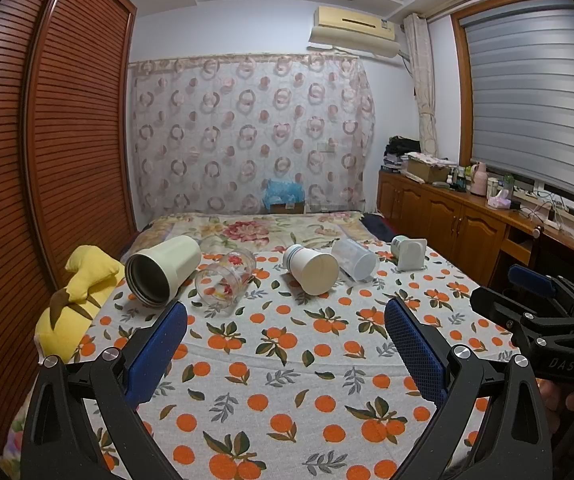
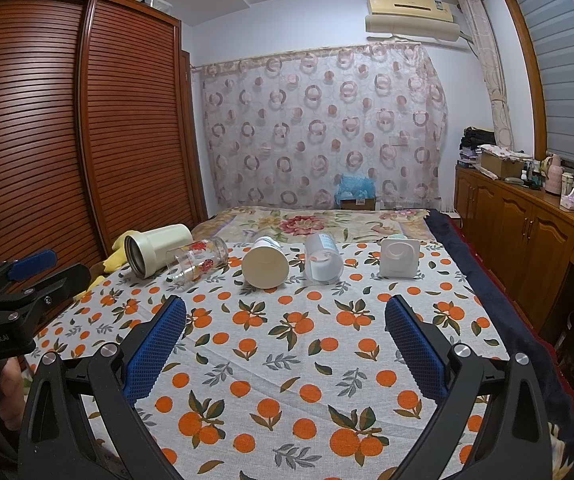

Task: Flip cup upside down

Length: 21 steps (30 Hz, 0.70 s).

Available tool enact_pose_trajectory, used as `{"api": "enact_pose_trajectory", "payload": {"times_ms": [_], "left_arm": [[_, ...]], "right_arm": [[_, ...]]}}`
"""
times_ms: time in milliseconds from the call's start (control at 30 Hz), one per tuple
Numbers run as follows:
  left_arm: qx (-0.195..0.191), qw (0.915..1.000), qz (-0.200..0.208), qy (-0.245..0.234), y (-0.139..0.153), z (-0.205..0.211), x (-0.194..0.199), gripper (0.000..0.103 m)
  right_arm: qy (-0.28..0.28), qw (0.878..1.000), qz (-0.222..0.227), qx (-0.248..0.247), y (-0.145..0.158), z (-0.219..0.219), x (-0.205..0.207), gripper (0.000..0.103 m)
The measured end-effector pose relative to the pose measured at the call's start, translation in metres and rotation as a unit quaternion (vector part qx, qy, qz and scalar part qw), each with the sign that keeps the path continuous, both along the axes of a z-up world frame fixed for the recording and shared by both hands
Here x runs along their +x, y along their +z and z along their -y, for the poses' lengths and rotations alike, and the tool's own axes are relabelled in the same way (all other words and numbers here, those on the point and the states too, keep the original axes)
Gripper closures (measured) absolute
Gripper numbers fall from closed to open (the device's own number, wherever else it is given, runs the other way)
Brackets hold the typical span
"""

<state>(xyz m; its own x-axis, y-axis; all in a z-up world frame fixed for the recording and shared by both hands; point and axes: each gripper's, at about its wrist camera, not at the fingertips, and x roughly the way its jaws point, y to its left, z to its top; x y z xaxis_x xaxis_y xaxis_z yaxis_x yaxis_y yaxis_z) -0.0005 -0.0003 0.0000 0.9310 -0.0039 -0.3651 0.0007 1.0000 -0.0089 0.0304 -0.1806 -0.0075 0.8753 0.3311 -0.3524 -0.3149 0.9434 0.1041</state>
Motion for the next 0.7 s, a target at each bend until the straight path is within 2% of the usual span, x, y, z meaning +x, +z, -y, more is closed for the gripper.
{"api": "enact_pose_trajectory", "payload": {"times_ms": [300,433,500,700], "left_arm": [[-0.004,0.9999,-0.012,0.001,-0.005,0.006,0.004,0.008],[-0.005,0.9994,-0.034,-0.007,-0.012,-0.001,0.016,0.008],[-0.011,0.9978,-0.062,-0.023,-0.02,-0.003,0.033,0.008],[0.009,0.9951,-0.093,-0.03,-0.033,-0.005,0.075,0.008]], "right_arm": [[0.003,1.0,-0.011,0.003,0.0,-0.002,0.002,0.003],[0.009,1.0,-0.029,0.004,-0.011,0.002,0.014,0.003],[0.017,0.999,-0.048,0.002,-0.024,-0.004,0.025,0.006],[0.021,0.997,-0.074,-0.018,-0.039,-0.006,0.058,0.012]]}}
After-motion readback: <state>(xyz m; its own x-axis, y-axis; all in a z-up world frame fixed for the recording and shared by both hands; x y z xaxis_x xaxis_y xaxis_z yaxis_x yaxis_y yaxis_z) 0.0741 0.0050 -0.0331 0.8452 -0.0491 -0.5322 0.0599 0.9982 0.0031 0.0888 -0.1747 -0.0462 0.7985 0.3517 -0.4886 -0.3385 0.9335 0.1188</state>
